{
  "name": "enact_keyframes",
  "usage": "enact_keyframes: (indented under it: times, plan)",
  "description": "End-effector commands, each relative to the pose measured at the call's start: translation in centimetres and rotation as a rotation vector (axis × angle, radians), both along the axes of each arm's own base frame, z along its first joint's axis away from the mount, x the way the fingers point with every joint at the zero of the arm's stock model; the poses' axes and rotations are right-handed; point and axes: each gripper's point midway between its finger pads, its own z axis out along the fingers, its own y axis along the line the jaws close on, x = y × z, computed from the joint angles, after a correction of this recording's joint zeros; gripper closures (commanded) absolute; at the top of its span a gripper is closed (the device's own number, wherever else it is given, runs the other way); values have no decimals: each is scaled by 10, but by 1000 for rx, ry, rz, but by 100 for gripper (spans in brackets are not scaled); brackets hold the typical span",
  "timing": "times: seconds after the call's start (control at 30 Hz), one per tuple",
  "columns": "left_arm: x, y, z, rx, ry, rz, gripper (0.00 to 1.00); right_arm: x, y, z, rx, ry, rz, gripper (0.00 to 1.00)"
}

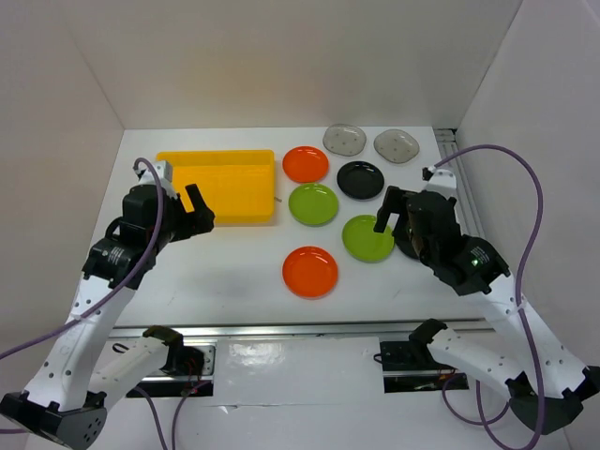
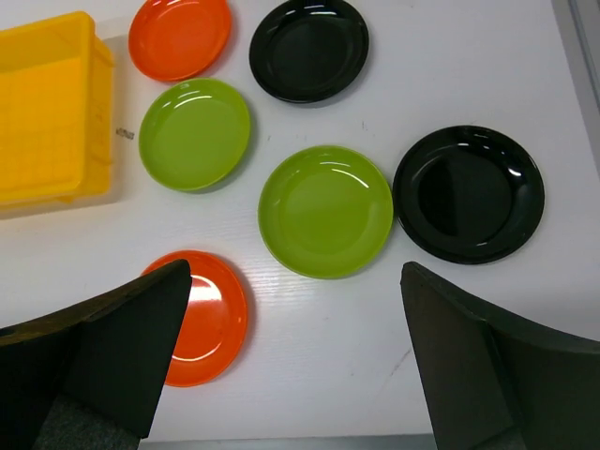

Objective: Place the plates into the plastic bin on the countertop

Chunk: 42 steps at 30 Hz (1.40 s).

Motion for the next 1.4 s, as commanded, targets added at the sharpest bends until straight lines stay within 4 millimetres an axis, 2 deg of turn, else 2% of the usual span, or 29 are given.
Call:
enact_keyframes:
  times: [0.0, 0.13, 0.17, 0.27, 0.3, 0.33, 0.37, 0.4, 0.5, 0.57, 0.67, 0.73, 0.77, 0.87, 0.93, 0.97, 1.03, 1.13, 1.17, 1.2, 1.27, 1.37]
  plan:
    - [6, 2, 8, -1, -36, 14, 0, 3, -2, 18, 35, -80, -8, 0]
    - [5, -10, 5, -24, -19, -50, 0, 1, -3, 23, 44, -107, -5, 0]
    - [7, -15, -1, -30, 8, -71, 0, 1, -3, 23, 44, -107, -4, 0]
    - [-5, -53, -6, -163, 71, -238, 0, -1, -2, 24, 39, -112, 20, 0]
    - [-13, -66, -28, -209, 129, -298, 0, -1, -2, 24, 39, -112, 20, 0]
    - [-27, -87, -33, -300, 156, -409, 0, -2, -1, 25, 39, -119, 35, 0]
    - [-23, -102, -33, -369, 125, -455, 0, -2, -1, 25, 28, -120, 40, 0]
    - [-36, -111, -64, -411, 187, -487, 0, -2, 5, 26, 45, -124, 65, 0]
    - [-51, -139, -92, -485, 248, -567, 0, -1, 13, 26, 48, -128, 117, 0]
    - [-48, -143, -124, -455, 279, -540, 0, -1, 17, 24, 56, -127, 134, 0]
    - [-51, -156, -150, -441, 283, -559, 0, 1, 23, 25, 62, -136, 161, 0]
    - [-56, -160, -176, -440, 340, -557, 0, 1, 27, 22, 58, -124, 187, 0]
    - [-51, -167, -175, -448, 300, -582, 0, 2, 28, 24, 62, -132, 187, 0]
    - [-49, -172, -201, -439, 333, -559, 0, 2, 32, 21, 64, -119, 205, 0]
    - [-39, -175, -207, -430, 313, -532, 0, 2, 35, 23, 73, -125, 216, 0]
    - [-39, -177, -218, -416, 332, -526, 0, 0, 34, 21, 73, -125, 216, 0]
    - [-24, -181, -216, -427, 306, -490, 0, 0, 40, 19, 94, -119, 238, 0]
    - [-21, -185, -230, -416, 334, -461, 6, -2, 39, 21, 99, -127, 239, 0]
    - [-17, -189, -231, -414, 335, -451, 16, -2, 39, 21, 99, -127, 239, 0]
    - [-10, -192, -228, -411, 330, -444, 16, -2, 39, 21, 99, -127, 239, 0]
    - [-11, -196, -239, -392, 365, -430, 22, -4, 38, 24, 112, -136, 235, 0]
    - [-12, -196, -252, -373, 397, -403, 38, -8, 35, 26, 116, -144, 235, 0]
